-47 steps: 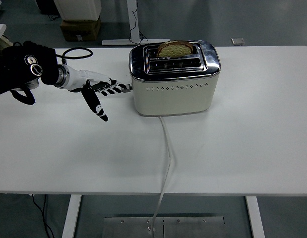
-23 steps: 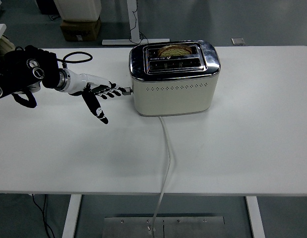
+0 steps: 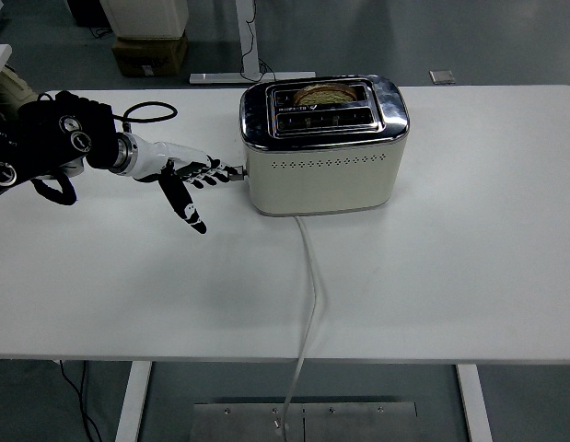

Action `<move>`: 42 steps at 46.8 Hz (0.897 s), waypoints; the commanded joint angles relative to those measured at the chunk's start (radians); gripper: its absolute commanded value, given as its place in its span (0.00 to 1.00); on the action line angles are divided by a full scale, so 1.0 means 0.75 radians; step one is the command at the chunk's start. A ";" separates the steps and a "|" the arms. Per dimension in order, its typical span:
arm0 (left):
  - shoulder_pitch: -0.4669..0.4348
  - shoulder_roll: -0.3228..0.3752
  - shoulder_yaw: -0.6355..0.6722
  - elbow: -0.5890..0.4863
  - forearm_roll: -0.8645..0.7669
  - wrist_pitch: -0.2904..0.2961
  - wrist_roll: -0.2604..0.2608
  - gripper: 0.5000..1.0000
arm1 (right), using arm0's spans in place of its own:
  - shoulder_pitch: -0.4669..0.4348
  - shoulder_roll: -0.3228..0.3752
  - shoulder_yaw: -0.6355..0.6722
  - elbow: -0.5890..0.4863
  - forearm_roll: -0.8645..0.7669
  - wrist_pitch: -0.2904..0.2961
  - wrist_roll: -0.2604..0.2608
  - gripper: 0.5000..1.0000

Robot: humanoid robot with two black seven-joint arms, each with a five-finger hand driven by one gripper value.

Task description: Press down toaster

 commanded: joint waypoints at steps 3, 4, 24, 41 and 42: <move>0.012 -0.005 0.000 0.002 0.000 0.003 0.000 1.00 | 0.000 0.000 0.000 0.000 0.000 0.002 0.000 1.00; 0.016 -0.005 -0.002 0.002 0.000 0.003 0.000 1.00 | 0.000 0.000 0.000 0.000 0.000 0.002 0.000 1.00; 0.043 -0.003 -0.002 0.010 0.000 0.017 0.000 1.00 | 0.000 0.000 0.000 0.000 0.000 0.000 0.000 1.00; 0.035 0.007 -0.006 0.008 -0.012 0.015 0.000 1.00 | 0.000 0.000 0.000 0.000 0.000 0.002 0.000 1.00; 0.033 0.007 -0.006 0.008 -0.018 0.015 0.000 1.00 | 0.000 0.000 0.000 0.000 0.000 0.002 0.000 1.00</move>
